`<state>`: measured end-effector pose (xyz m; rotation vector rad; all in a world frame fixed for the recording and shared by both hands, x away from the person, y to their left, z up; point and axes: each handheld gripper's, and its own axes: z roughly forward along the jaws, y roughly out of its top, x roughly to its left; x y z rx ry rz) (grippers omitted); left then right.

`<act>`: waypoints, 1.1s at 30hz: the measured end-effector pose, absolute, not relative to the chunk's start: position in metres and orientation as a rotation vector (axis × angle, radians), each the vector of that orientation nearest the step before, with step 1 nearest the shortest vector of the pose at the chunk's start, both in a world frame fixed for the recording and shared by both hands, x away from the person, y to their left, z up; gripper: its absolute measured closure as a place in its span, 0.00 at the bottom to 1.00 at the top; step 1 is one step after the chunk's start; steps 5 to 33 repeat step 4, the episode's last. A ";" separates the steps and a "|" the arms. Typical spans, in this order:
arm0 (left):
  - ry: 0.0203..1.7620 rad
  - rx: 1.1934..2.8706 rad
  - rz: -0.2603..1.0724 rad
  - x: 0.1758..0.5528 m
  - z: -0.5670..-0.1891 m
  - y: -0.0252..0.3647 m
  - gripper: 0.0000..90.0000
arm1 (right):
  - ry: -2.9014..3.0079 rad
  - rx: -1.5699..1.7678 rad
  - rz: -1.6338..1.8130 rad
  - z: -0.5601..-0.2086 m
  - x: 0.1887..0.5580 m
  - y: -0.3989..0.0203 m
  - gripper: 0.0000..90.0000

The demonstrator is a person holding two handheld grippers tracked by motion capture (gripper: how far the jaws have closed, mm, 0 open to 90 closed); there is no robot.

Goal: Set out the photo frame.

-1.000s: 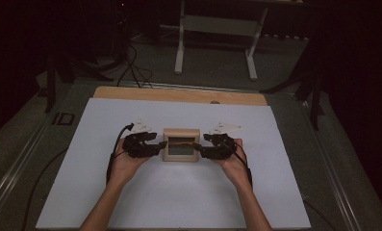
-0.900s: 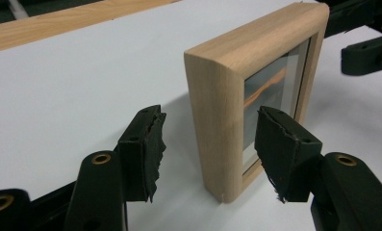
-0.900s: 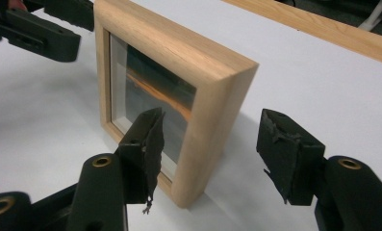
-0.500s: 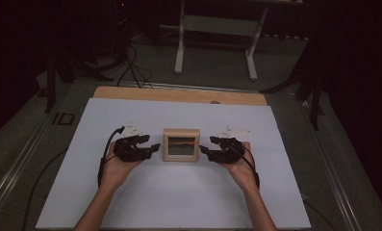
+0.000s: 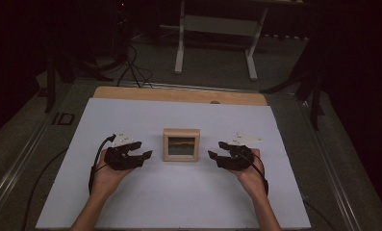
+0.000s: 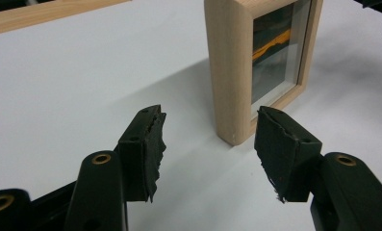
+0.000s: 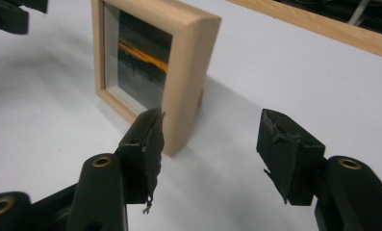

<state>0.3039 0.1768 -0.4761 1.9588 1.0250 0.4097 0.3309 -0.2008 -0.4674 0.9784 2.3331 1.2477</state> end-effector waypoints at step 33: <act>1.038 1.954 0.416 0.300 -0.478 0.182 0.48 | 2.326 0.989 1.238 -0.472 0.326 -0.209 0.47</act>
